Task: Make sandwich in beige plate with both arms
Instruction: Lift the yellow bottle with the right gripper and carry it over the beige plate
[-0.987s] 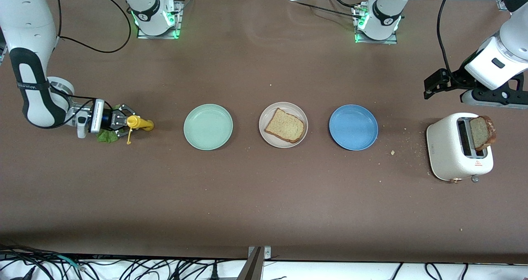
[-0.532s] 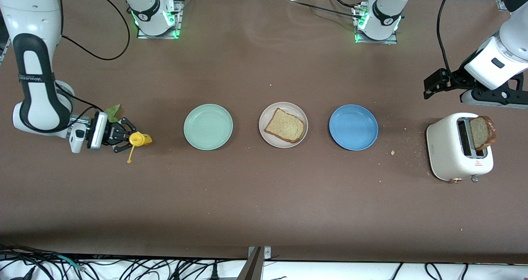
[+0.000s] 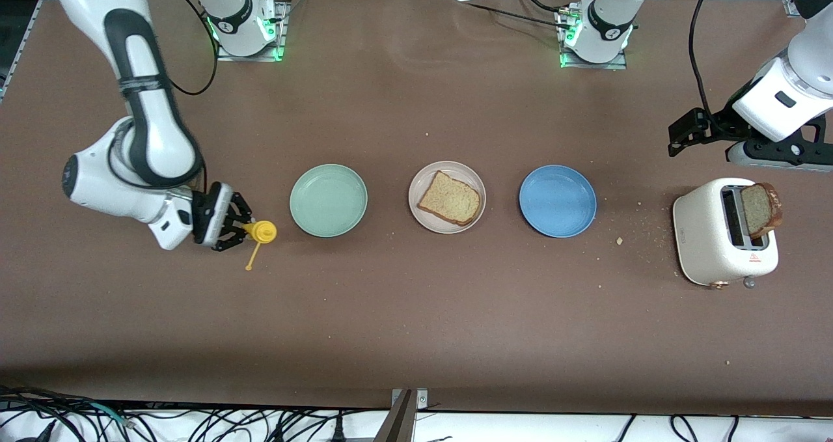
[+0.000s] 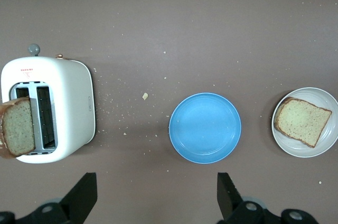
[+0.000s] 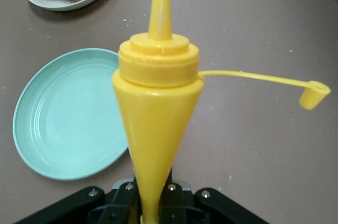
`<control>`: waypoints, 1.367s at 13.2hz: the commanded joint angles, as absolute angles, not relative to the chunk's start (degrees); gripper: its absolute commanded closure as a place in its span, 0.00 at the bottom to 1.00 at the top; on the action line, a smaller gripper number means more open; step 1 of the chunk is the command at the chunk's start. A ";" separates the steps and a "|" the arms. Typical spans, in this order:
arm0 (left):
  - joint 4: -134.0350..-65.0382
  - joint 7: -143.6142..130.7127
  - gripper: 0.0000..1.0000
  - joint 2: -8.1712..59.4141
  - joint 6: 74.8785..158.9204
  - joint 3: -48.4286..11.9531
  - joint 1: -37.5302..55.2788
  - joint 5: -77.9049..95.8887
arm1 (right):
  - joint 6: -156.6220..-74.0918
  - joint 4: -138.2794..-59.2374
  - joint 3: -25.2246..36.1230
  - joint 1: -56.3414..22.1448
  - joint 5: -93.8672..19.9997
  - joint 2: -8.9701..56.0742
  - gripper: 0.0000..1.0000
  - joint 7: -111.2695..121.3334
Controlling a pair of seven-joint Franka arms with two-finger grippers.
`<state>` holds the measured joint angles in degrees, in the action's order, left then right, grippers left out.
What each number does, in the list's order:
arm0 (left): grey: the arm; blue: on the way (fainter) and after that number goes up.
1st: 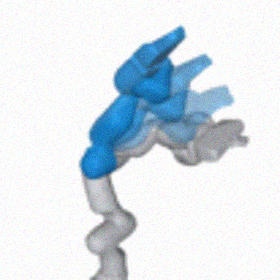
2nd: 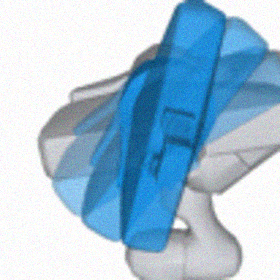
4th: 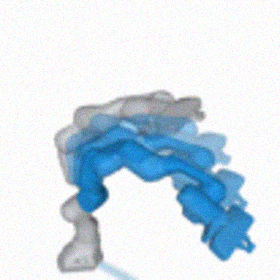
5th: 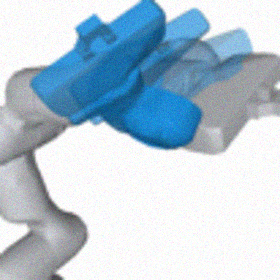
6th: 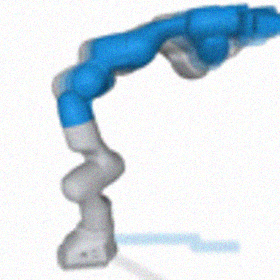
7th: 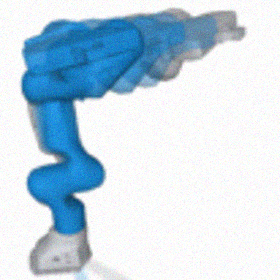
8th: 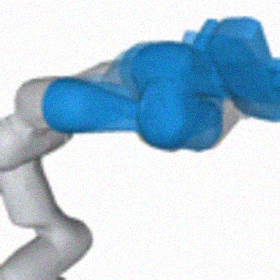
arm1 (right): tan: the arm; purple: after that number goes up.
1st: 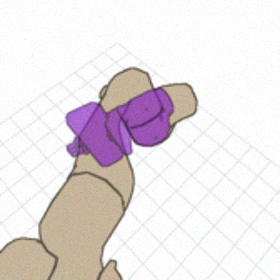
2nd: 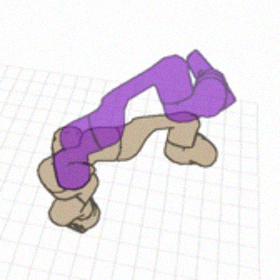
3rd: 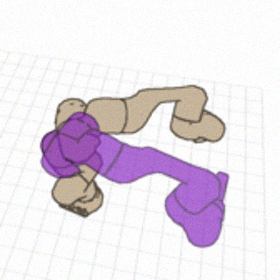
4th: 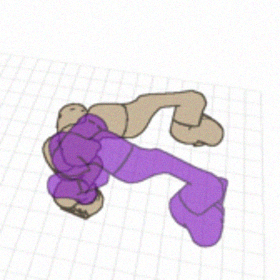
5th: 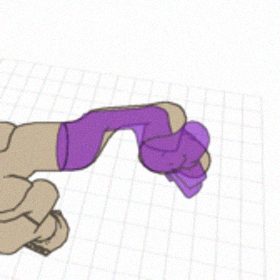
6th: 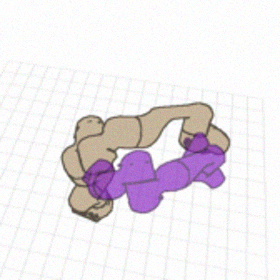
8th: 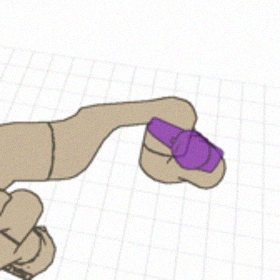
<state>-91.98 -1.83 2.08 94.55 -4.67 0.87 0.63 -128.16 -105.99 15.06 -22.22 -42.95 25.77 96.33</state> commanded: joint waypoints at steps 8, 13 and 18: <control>-92.46 -2.29 0.00 1.40 94.04 -4.66 0.97 1.05 | -129.46 -98.62 15.29 -44.01 1.54 26.45 1.00 44.53; -92.46 -2.46 0.00 1.50 94.13 -4.66 1.05 0.97 | -118.17 -88.90 15.38 -53.51 17.03 34.51 1.00 23.06; -92.46 -2.72 0.00 2.37 94.39 -4.57 0.88 0.97 | -102.84 -75.85 15.38 -60.90 26.53 45.52 1.00 12.14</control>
